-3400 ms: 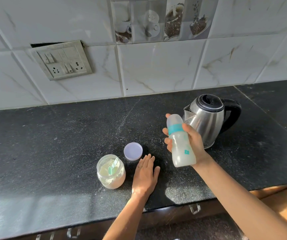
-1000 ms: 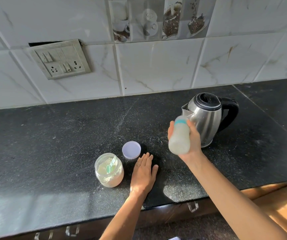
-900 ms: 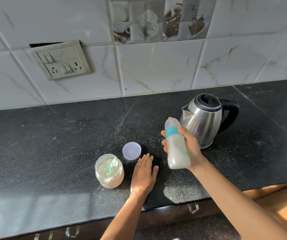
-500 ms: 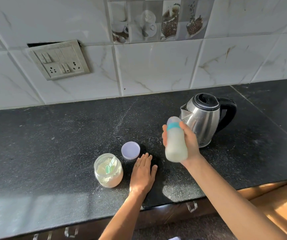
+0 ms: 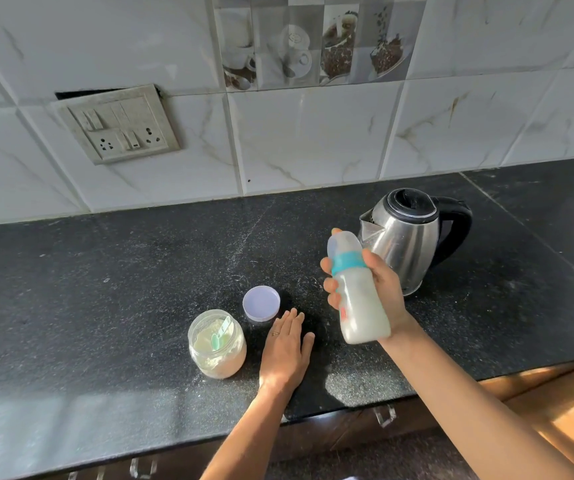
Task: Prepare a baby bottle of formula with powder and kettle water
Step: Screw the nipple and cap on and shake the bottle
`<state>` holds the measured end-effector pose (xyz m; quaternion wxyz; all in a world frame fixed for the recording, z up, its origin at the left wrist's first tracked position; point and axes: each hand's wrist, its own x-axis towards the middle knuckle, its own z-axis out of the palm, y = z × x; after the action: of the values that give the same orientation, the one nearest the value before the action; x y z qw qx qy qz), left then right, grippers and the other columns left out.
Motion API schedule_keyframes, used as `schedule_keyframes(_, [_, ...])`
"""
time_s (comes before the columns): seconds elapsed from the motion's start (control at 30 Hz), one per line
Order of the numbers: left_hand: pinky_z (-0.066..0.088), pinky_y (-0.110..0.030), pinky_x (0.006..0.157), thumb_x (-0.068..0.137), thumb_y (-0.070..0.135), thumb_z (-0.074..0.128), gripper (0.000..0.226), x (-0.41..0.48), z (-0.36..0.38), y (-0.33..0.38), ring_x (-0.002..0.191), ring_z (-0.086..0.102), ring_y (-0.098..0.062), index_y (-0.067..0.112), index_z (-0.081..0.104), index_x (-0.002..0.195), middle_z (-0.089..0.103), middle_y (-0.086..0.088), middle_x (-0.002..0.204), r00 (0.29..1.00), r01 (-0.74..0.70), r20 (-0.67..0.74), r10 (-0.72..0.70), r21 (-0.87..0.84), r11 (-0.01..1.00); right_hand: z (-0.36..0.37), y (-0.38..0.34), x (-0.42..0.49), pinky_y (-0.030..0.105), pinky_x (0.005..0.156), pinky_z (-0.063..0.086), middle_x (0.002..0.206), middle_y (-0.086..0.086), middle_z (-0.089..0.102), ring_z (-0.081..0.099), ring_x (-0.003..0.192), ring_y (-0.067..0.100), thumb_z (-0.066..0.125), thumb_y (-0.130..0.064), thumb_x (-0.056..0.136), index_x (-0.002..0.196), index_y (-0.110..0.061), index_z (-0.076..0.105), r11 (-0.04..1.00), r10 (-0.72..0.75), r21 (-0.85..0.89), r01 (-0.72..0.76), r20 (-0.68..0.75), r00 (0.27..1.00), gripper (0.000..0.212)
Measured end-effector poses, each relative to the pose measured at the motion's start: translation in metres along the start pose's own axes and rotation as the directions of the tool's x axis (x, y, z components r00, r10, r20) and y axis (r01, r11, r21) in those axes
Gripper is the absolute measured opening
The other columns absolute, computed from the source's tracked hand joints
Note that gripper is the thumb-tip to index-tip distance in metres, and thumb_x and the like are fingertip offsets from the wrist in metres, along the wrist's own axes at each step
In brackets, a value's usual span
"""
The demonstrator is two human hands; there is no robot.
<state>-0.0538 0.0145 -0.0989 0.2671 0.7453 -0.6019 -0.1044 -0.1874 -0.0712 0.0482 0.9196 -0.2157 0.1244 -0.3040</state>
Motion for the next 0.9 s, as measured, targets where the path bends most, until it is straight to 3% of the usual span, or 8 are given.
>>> schedule_keyframes(0.07, [-0.001,-0.019,0.113,0.1,0.037,0.038,0.048,0.001,0.0,0.0,0.143,0.022,-0.013,0.015,0.04,0.143,0.034,-0.002,0.152,1.0,0.001,-0.002,-0.001,0.003,1.0,0.006,-0.003,0.001,0.033,0.063,0.058,0.101,0.012,0.063,0.066,0.074,0.024,0.08,-0.03,0.069,0.132,-0.016,0.046,0.998,-0.015,-0.064,0.017,0.036,0.999,0.073])
schedule_keyframes(0.2, [0.0,-0.019,0.114,0.1,0.038,0.036,0.048,0.001,0.001,-0.001,0.143,0.021,-0.012,0.016,0.039,0.143,0.033,0.0,0.152,1.0,0.004,0.006,-0.005,0.008,1.0,0.002,-0.003,0.005,0.036,0.065,0.06,0.104,0.013,0.065,0.069,0.08,0.027,0.094,-0.018,0.047,0.123,-0.009,0.052,0.96,-0.037,0.27,0.072,-0.133,0.99,0.087])
schedule_keyframes(0.33, [0.001,-0.02,0.114,0.1,0.037,0.037,0.048,0.001,0.001,0.0,0.143,0.021,-0.012,0.016,0.04,0.142,0.033,0.0,0.152,1.0,0.004,0.002,-0.004,0.0,1.0,0.002,0.0,0.002,0.032,0.061,0.059,0.1,0.013,0.065,0.067,0.073,0.024,0.084,-0.028,0.063,0.129,-0.018,0.049,0.999,-0.047,0.013,0.049,-0.08,0.996,0.075])
schedule_keyframes(0.47, [0.0,-0.019,0.113,0.1,0.038,0.036,0.048,0.001,0.0,0.0,0.143,0.02,-0.012,0.016,0.038,0.143,0.032,0.001,0.153,1.0,0.01,0.003,-0.01,-0.001,1.0,-0.004,0.0,0.006,0.036,0.065,0.059,0.096,0.015,0.064,0.068,0.078,0.026,0.073,-0.031,0.077,0.12,-0.009,0.05,0.946,-0.108,0.262,0.191,-0.3,0.948,0.053])
schedule_keyframes(0.63, [-0.001,-0.019,0.113,0.1,0.039,0.035,0.049,0.001,0.0,0.0,0.144,0.018,-0.011,0.017,0.038,0.144,0.031,0.001,0.153,1.0,0.007,0.001,-0.007,0.005,1.0,-0.001,-0.002,-0.001,0.03,0.053,0.057,0.093,0.01,0.063,0.066,0.067,0.021,0.086,-0.028,0.06,0.11,-0.002,0.057,0.995,0.023,0.097,-0.012,-0.115,0.993,0.064])
schedule_keyframes(0.73, [-0.001,-0.019,0.113,0.101,0.04,0.034,0.049,0.001,0.001,-0.001,0.144,0.017,-0.01,0.017,0.036,0.144,0.029,0.001,0.154,1.0,0.013,0.007,-0.013,0.011,1.0,0.0,-0.004,0.003,0.036,0.059,0.059,0.097,0.015,0.065,0.069,0.074,0.027,0.093,-0.015,0.044,0.123,-0.006,0.05,0.95,-0.029,0.304,0.075,-0.153,0.988,0.091])
schedule_keyframes(0.8, [-0.001,-0.019,0.113,0.101,0.039,0.034,0.049,0.001,0.001,-0.001,0.144,0.017,-0.01,0.017,0.037,0.144,0.03,0.001,0.154,1.0,0.012,0.014,-0.012,0.008,1.0,-0.002,-0.005,0.005,0.041,0.064,0.059,0.102,0.018,0.064,0.069,0.081,0.031,0.091,-0.013,0.052,0.128,-0.008,0.047,0.926,-0.002,0.373,0.053,-0.138,0.99,0.088])
schedule_keyframes(0.9, [0.001,-0.02,0.114,0.1,0.039,0.036,0.049,0.002,0.001,-0.001,0.143,0.02,-0.012,0.016,0.039,0.143,0.033,-0.001,0.153,1.0,0.003,0.003,-0.003,0.009,1.0,0.0,-0.004,0.0,0.038,0.066,0.058,0.103,0.016,0.062,0.066,0.08,0.028,0.072,-0.028,0.08,0.135,-0.016,0.044,0.996,0.029,0.085,-0.029,0.0,1.0,0.063])
